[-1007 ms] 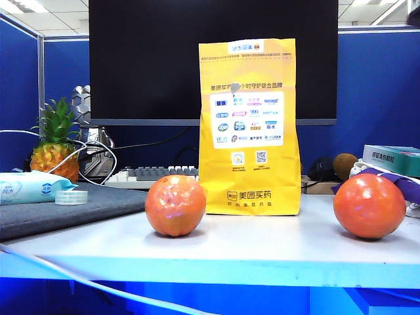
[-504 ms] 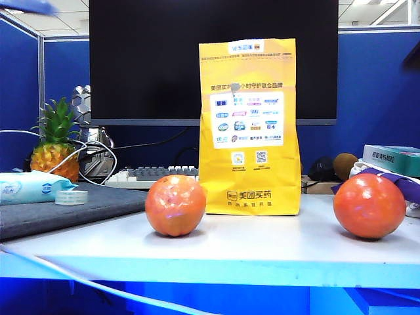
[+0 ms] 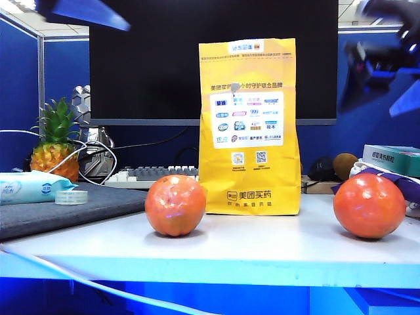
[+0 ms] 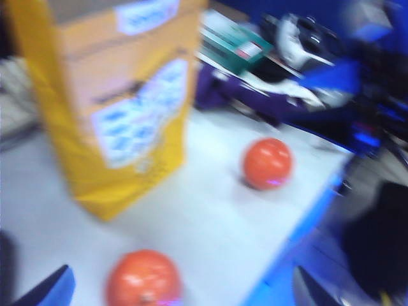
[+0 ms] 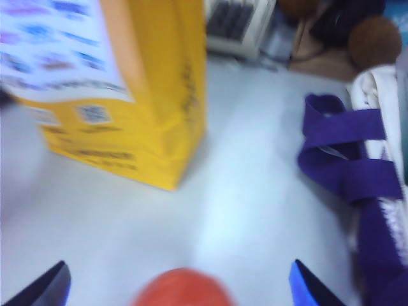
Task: Pick up the orange and throw it into the yellow paper bag.
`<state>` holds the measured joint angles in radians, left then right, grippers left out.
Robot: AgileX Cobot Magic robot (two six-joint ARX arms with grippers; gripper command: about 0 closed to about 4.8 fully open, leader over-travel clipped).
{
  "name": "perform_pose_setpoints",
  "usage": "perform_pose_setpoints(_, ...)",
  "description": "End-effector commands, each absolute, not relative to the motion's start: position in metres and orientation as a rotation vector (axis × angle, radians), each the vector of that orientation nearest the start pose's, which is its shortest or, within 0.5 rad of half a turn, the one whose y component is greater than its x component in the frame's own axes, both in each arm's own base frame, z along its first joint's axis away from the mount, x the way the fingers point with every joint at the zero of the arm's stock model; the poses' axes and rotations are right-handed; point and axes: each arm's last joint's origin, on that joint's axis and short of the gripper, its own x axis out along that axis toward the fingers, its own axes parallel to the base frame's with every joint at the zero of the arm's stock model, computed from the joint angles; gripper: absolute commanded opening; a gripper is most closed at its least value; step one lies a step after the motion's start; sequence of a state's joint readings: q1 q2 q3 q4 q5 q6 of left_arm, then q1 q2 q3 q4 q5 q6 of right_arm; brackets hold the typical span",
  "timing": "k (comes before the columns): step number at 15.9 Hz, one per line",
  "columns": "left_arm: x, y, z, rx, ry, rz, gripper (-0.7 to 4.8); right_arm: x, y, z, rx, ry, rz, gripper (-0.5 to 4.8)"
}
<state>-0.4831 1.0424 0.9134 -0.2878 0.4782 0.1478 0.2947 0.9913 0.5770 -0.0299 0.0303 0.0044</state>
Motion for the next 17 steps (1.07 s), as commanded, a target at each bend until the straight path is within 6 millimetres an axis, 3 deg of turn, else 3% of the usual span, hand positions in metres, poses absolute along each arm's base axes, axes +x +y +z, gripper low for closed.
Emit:
perform_pose_setpoints(1, 0.193, -0.125, 0.317, 0.138, 0.437, -1.012, 4.79, 0.219, 0.05, 0.24, -0.077, 0.56, 0.297, 4.79)
perform_pose_setpoints(8, 0.195, -0.127, 0.316, 0.115, 0.447, -1.013, 4.79, 0.24, 0.048, 0.201, -0.043, 0.799, 0.383, 4.79)
perform_pose_setpoints(15, 0.196, -0.128, 0.316, 0.094, 0.452, -1.005, 4.79, 0.256, 0.052, 0.171, -0.031, 0.881, 0.401, 4.79)
perform_pose_setpoints(16, 0.197, -0.128, 0.316, 0.092, 0.451, -1.004, 4.79, 0.257, 0.052, 0.169, -0.031, 0.886, 0.401, 3.87)
perform_pose_setpoints(17, 0.197, -0.128, 0.316, 0.093, 0.444, -1.005, 4.79, 0.258, 0.052, 0.167, -0.033, 0.891, 0.401, 1.46)
